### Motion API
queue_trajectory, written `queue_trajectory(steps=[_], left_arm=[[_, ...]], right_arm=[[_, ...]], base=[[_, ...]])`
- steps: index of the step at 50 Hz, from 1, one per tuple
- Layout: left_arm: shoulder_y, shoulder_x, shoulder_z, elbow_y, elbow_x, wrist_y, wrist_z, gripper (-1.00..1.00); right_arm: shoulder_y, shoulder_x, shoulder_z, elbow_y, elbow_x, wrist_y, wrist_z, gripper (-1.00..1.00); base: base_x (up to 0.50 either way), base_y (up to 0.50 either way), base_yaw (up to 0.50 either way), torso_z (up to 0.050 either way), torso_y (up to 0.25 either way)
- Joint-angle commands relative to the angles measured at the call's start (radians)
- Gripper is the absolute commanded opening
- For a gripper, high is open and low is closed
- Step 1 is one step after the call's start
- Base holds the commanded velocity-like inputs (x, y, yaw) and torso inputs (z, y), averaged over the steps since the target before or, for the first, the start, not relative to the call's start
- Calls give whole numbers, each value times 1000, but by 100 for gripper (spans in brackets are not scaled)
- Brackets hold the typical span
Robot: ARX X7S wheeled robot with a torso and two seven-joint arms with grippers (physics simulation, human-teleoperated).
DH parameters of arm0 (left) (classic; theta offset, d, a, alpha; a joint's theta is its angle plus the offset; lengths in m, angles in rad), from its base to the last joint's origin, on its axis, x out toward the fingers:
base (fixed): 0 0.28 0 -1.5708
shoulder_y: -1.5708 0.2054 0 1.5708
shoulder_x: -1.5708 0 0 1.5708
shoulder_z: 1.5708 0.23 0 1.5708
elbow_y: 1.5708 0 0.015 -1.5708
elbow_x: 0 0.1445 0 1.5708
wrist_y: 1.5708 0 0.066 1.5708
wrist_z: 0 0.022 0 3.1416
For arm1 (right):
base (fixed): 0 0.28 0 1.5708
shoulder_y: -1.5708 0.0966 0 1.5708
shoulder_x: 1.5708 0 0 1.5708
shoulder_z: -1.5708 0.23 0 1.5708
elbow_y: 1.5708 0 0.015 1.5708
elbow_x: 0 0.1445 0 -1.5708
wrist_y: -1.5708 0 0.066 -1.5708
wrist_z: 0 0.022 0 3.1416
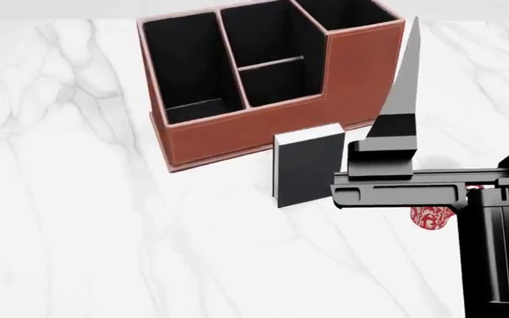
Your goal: Pick up the book and place it in the front compartment of the caddy.
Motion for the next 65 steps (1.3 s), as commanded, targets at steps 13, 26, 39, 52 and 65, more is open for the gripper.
queue_trajectory(steps=[13, 26, 39, 52, 65], left_arm=[[-4, 3, -12, -6, 1, 18, 6, 100], [-9, -5, -15, -7, -9, 17, -4, 100], [-13, -12, -15, -10, -18, 17, -13, 100], [-7, -18, -16, -9, -27, 22, -20, 100], [-10, -25, -16, -10, -36, 24, -28, 100]], right_arm=[[-20, 11, -7, -2, -9, -31, -5, 100], [-34, 22, -8, -3, 13, -68, -12, 100], [-35, 35, -19, 2, 23, -79, -2, 100], [-44, 43, -20, 2, 35, -93, 11, 100], [-39, 51, -25, 8, 49, -98, 23, 100]], base=[[0, 0, 0, 0, 0], [345, 0, 0, 0, 0], [500, 0, 0, 0, 0], [500, 0, 0, 0, 1], [500, 0, 0, 0, 1]])
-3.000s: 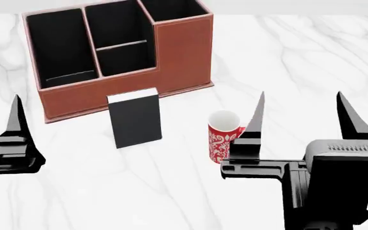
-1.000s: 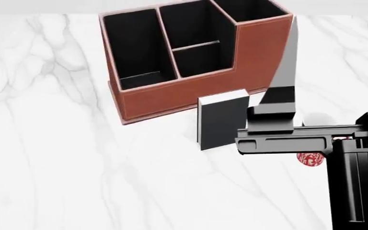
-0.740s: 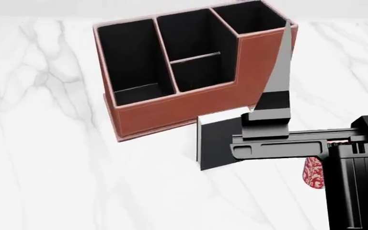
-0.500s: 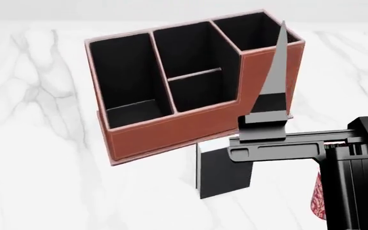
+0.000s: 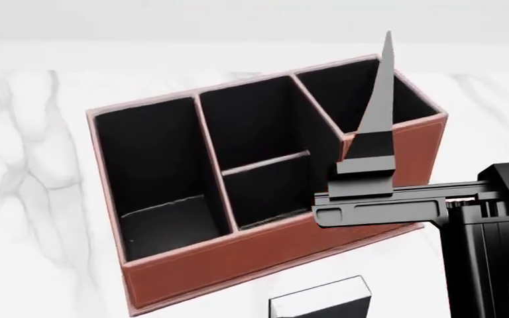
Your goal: Pick up the book and place it in the front compartment of the caddy.
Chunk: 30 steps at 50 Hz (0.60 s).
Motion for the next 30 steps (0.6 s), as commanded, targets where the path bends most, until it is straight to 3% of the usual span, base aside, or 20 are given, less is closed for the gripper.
queue_trajectory(steps=[1, 17, 30], left_arm=[[0, 13, -22, -4, 6, 16, 15, 100], [7, 2, -16, -9, -3, 27, 2, 100], [7, -7, -14, -13, -12, 34, -9, 100]], right_arm=[[0, -9, 16, 2, -9, -7, -7, 100], [-6, 6, -7, 9, -15, -12, 8, 100], [-6, 17, -28, 14, -30, -22, 21, 100]], base=[[500, 0, 0, 0, 10], [445, 0, 0, 0, 1], [16, 0, 0, 0, 1]])
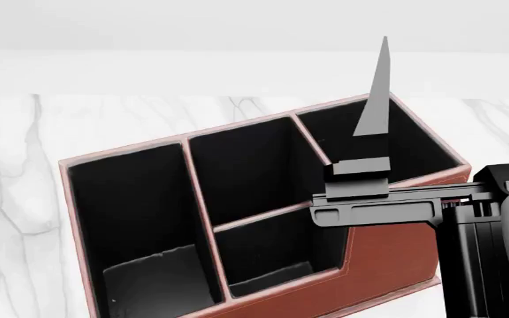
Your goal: Pick up the book and place it in the front compartment of the caddy.
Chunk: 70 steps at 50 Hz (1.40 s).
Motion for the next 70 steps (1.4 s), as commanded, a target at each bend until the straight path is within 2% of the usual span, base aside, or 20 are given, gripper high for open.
queue_trajectory(steps=[1, 18, 40, 50, 70], left_arm=[[3, 11, -20, -7, 7, 22, 13, 100], [4, -2, -18, -12, -5, 31, 1, 100], [20, -19, -8, -16, -15, 48, -8, 100], [30, -27, -18, -17, -25, 57, -12, 100], [28, -41, -16, -14, -39, 61, -32, 100]], right_arm=[[-3, -8, 5, 2, -28, -8, -7, 100], [21, 15, -7, 10, -14, 8, 0, 100], [179, 175, -33, 103, 69, 104, -129, 100], [238, 203, -47, 157, 153, 106, -245, 100], [210, 375, -84, 200, 268, 96, -535, 100]], base=[[0, 0, 0, 0, 0], [0, 0, 0, 0, 0], [0, 0, 0, 0, 0], [0, 0, 0, 0, 0], [0, 0, 0, 0, 0]])
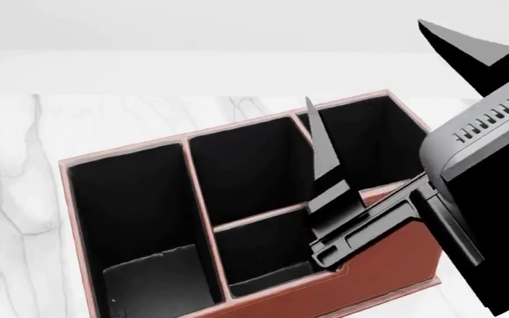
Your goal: Pick up the book and place it in the front compartment of the caddy.
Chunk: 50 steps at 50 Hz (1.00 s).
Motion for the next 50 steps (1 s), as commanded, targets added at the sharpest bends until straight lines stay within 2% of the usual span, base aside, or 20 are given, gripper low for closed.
queue_trajectory(steps=[1, 16, 36, 50], left_arm=[[3, 10, -19, -6, 10, 23, 13, 100], [11, 0, -22, -7, -1, 31, 2, 100], [5, -15, -24, 2, -26, 25, -20, 100], [21, -25, -12, -5, -25, 48, -26, 100]], right_arm=[[-20, 74, 4, 25, 36, -8, -172, 100], [-87, 174, 10, 14, 97, -41, -341, 100], [-210, 286, 40, -17, 141, -60, -451, 100], [-247, 338, -28, -15, 69, -54, -517, 100]], base=[[0, 0, 0, 0, 0], [0, 0, 0, 0, 0], [0, 0, 0, 0, 0], [0, 0, 0, 0, 0]])
